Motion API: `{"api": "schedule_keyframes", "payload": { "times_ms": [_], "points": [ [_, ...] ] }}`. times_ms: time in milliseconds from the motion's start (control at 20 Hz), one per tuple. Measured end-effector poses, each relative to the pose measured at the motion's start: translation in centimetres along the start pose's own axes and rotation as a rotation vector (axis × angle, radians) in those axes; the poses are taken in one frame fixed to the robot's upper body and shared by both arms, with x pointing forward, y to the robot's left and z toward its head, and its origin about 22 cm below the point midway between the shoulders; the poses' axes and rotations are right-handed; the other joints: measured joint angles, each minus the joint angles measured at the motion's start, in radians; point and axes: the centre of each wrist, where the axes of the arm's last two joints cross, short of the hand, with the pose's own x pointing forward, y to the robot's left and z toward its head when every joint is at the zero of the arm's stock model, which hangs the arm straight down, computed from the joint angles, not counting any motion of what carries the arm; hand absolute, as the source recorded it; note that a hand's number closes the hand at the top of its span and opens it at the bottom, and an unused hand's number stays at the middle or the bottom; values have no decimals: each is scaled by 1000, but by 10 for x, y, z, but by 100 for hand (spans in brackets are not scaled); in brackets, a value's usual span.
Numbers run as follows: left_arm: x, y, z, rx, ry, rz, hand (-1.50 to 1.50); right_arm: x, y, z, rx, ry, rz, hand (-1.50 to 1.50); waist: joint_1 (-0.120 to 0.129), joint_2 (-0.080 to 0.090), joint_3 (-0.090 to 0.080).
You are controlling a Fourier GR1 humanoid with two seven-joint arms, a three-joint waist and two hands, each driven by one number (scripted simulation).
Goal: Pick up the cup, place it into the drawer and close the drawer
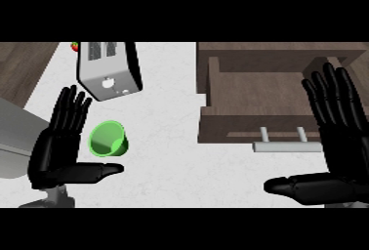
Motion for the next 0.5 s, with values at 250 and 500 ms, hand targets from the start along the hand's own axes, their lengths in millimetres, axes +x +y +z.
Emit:
{"api": "schedule_keyframes", "payload": {
  "times_ms": [250, 500],
  "points": [
    [-28, 20, 11, 42, 31, -25, -150, 7, -3, 9, 3, -4, 1, -150, -1, 0, 0],
    [-47, 33, 17, 57, 46, -47, -150, 5, 0, 2, 8, -4, 3, -150, 0, 0, 0]
  ]
}}
